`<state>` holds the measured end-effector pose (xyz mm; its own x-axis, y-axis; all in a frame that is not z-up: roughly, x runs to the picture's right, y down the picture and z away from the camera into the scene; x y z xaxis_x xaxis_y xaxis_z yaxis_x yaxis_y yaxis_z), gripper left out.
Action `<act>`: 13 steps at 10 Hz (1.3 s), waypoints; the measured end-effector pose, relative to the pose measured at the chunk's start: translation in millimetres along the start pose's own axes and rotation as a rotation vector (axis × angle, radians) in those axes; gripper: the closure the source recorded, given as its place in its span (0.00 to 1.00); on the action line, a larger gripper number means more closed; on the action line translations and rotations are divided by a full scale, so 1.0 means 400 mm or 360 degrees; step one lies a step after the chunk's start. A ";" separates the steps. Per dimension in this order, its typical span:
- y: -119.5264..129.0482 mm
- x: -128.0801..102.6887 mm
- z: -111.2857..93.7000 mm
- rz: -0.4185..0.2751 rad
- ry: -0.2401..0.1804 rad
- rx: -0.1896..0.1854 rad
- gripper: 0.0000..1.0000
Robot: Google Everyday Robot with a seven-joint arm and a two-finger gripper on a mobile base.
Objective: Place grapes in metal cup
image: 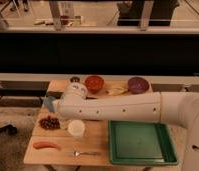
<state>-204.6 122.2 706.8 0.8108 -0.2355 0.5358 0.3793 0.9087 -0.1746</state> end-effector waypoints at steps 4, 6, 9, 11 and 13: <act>-0.048 -0.048 0.049 -0.0040 -0.0069 -0.0092 0.20; -0.073 -0.054 0.056 -0.0042 -0.0100 -0.0093 0.20; -0.078 -0.039 0.091 0.0008 -0.0166 -0.0111 0.20; -0.052 -0.031 0.137 0.0031 -0.0210 -0.0195 0.20; -0.031 -0.026 0.169 0.0031 -0.0260 -0.0277 0.20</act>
<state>-247.9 136.7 759.3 0.7412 -0.1468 0.6550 0.4471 0.8359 -0.3185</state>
